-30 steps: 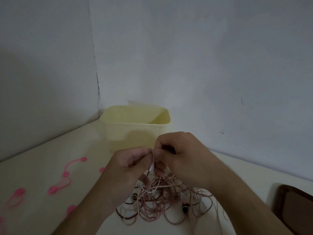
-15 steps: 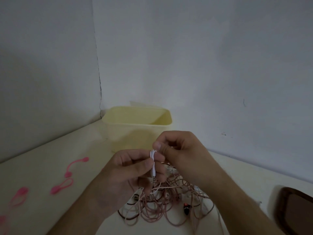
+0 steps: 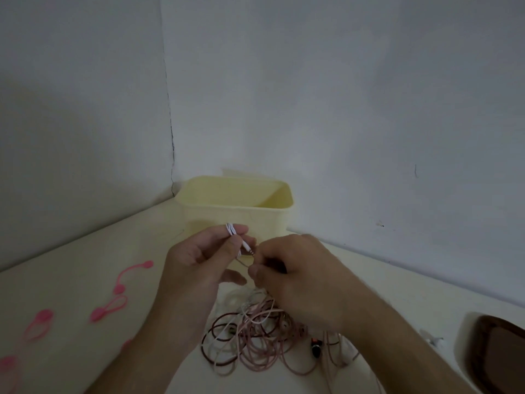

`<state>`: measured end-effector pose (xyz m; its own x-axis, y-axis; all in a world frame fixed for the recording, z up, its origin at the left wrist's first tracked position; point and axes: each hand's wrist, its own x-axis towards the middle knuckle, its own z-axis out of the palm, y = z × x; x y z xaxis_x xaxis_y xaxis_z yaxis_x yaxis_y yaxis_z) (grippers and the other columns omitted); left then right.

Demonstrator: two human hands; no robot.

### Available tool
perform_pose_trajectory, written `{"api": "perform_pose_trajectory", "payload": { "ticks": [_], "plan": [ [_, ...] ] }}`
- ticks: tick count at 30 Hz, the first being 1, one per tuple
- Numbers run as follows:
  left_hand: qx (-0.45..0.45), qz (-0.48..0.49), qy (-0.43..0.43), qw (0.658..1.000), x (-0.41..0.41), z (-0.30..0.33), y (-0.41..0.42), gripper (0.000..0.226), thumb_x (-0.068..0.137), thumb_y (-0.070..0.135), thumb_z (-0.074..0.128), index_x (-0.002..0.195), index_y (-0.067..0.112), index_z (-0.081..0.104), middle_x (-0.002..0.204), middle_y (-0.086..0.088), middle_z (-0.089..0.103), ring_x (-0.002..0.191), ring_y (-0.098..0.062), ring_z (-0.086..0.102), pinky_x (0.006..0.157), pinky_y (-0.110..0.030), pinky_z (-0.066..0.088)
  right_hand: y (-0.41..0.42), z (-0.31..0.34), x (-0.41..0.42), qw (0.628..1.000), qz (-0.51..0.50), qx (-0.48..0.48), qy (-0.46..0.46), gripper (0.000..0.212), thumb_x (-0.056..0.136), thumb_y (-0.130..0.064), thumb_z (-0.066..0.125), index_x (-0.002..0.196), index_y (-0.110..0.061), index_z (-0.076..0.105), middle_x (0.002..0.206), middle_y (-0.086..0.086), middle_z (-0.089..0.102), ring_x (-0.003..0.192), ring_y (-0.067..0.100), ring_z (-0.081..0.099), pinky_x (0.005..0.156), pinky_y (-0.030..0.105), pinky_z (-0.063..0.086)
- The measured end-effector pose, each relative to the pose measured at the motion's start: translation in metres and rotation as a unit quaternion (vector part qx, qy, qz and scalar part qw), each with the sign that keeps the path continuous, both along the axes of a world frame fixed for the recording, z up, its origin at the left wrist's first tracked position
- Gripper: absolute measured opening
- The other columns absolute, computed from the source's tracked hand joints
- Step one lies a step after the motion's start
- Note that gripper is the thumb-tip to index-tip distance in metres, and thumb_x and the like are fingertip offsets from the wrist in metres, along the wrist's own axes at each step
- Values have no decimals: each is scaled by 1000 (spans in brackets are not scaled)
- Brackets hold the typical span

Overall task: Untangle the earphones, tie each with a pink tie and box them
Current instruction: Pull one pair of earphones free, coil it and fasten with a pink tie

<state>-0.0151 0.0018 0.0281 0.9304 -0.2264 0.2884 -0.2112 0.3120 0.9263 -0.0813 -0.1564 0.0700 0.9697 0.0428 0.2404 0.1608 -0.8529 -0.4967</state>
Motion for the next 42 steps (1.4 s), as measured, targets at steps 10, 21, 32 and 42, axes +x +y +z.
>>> {"api": "perform_pose_trajectory", "payload": {
  "ticks": [10, 21, 32, 42],
  "plan": [
    [87, -45, -51, 994, -1, -2, -3, 19, 95, -2, 62, 83, 2, 76, 69, -16, 66, 63, -24, 63, 54, -37, 55, -8, 10, -5, 996, 6, 71, -52, 22, 100, -27, 67, 78, -25, 67, 63, -6, 59, 54, 7, 49, 53, 28, 40],
    [-84, -222, 33, 971, -8, -1, -5, 21, 97, 8, 59, 95, -2, 77, 76, -12, 59, 65, -20, 60, 46, -29, 48, -18, -1, 4, 991, -41, 113, -54, 27, 102, -25, 65, 75, -23, 69, 62, -6, 59, 53, 7, 47, 54, 31, 44],
    [-105, -67, 20, 992, -1, 4, -2, 34, 88, 0, 64, 121, 4, 71, 114, -11, 79, 110, -22, 75, 57, -26, 60, 5, -16, 7, 996, 8, -65, 58, 18, 101, -21, 54, 89, -30, 64, 86, -2, 62, 83, 26, 65, 74, 44, 56],
    [60, -127, -51, 989, -2, -3, -3, 14, 91, 3, 62, 90, 3, 76, 76, -13, 64, 69, -20, 60, 49, -33, 45, -10, 11, -5, 999, -15, -17, -48, 24, 102, -35, 63, 79, -26, 65, 67, -8, 61, 60, 9, 55, 56, 29, 44]
  ]
}}
